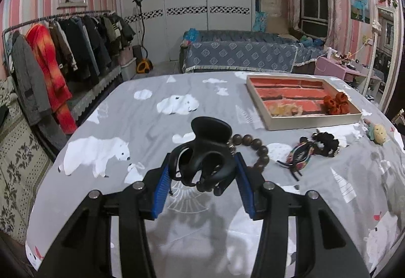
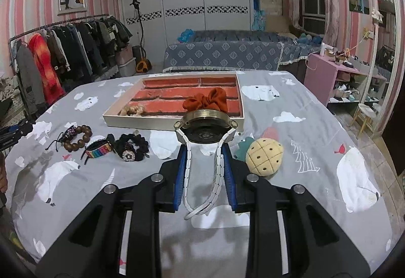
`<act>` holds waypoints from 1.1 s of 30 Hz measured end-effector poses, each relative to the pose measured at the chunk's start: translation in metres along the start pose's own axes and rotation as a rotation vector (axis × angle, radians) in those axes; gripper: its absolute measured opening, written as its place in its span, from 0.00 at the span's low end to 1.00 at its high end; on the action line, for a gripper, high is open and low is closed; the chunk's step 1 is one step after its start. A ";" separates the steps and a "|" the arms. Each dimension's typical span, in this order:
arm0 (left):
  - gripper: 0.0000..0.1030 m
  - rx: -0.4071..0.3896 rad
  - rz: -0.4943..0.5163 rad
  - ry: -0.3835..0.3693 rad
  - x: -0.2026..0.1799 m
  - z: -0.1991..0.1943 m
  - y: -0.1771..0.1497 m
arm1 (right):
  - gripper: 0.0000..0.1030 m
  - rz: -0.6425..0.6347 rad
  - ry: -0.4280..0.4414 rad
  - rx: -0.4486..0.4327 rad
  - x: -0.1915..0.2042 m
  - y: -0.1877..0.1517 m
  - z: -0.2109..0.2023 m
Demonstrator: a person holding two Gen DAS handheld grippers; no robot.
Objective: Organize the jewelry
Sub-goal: 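Carry claw clip and white watch over the tray with both tools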
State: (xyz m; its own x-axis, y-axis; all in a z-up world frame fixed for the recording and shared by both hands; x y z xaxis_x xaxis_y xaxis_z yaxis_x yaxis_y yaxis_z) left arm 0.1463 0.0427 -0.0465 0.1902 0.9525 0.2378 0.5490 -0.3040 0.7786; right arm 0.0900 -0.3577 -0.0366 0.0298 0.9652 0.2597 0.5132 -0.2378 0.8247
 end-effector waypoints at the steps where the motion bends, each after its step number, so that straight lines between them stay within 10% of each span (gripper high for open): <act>1: 0.46 -0.004 0.005 -0.001 -0.003 -0.002 0.002 | 0.27 -0.001 0.001 -0.003 0.001 0.000 -0.001; 33: 0.46 -0.074 0.032 -0.032 -0.026 -0.003 0.040 | 0.27 -0.028 0.027 -0.030 0.006 0.015 0.004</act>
State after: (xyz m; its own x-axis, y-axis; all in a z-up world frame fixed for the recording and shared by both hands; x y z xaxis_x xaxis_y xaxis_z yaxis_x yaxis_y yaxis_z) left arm 0.1606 0.0053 -0.0197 0.2338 0.9407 0.2456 0.4808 -0.3314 0.8118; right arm 0.1011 -0.3552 -0.0241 -0.0073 0.9684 0.2491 0.4879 -0.2140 0.8462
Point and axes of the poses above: each gripper's, at about its wrist camera, not at the fingertips, and z roughly the way its jaws point, x to its left, y to its top, the point moved 7 cm from there along z, roughly the way its jaws point, and after that the axes turned 14 degrees about z, right-handed, at the moved point
